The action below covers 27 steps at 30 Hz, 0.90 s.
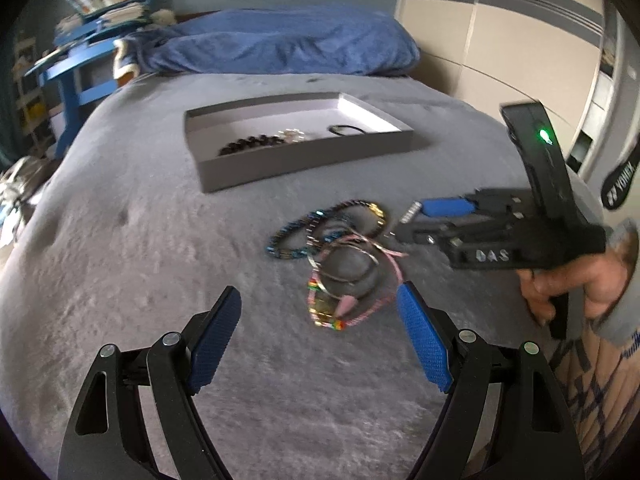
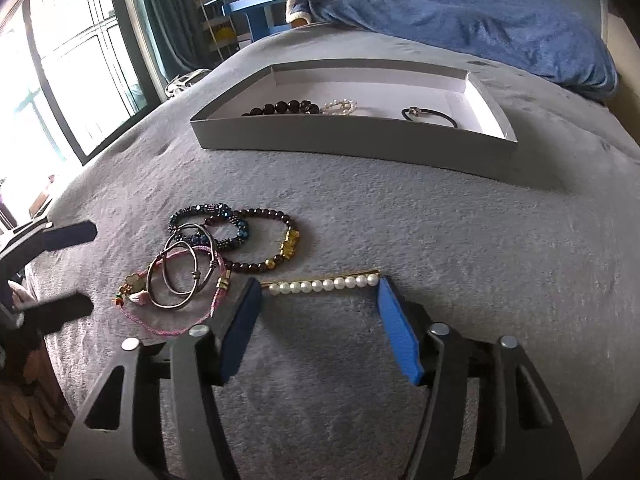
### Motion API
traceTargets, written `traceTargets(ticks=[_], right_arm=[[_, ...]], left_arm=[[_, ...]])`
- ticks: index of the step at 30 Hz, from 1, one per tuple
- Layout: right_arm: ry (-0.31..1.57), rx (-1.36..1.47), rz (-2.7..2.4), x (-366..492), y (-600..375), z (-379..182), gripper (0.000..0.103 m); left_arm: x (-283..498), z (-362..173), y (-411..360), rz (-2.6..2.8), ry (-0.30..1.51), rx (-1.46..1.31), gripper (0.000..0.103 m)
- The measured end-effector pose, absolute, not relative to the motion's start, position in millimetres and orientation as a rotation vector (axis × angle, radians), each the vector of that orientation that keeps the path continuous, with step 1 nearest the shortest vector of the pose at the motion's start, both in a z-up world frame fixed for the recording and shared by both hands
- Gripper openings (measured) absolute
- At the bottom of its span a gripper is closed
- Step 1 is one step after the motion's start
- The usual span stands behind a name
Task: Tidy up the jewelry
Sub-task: 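Move the left gripper over the bangles while the right approaches the pearl bar hair pin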
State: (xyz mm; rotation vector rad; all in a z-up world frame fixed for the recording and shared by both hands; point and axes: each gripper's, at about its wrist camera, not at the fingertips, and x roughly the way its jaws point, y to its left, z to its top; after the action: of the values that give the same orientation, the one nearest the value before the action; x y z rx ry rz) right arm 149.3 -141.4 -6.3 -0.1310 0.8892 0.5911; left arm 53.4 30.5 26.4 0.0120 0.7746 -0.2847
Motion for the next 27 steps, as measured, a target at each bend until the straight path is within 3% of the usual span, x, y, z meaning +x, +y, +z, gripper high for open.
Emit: traceTargets(ticks=[11,27], right_arm=[[0.878,-0.129,0.578,148.5,-143.9,-4.7,0.056],[0.865,-0.085,0.550,152.1,-155.0,-1.5,0.056]], left_arm=[[64.4,20.9,26.8,-0.268,0.784,0.010,0.080],[99.2,-2.8,-5.6,-0.246,0.897,0.078,0.063]])
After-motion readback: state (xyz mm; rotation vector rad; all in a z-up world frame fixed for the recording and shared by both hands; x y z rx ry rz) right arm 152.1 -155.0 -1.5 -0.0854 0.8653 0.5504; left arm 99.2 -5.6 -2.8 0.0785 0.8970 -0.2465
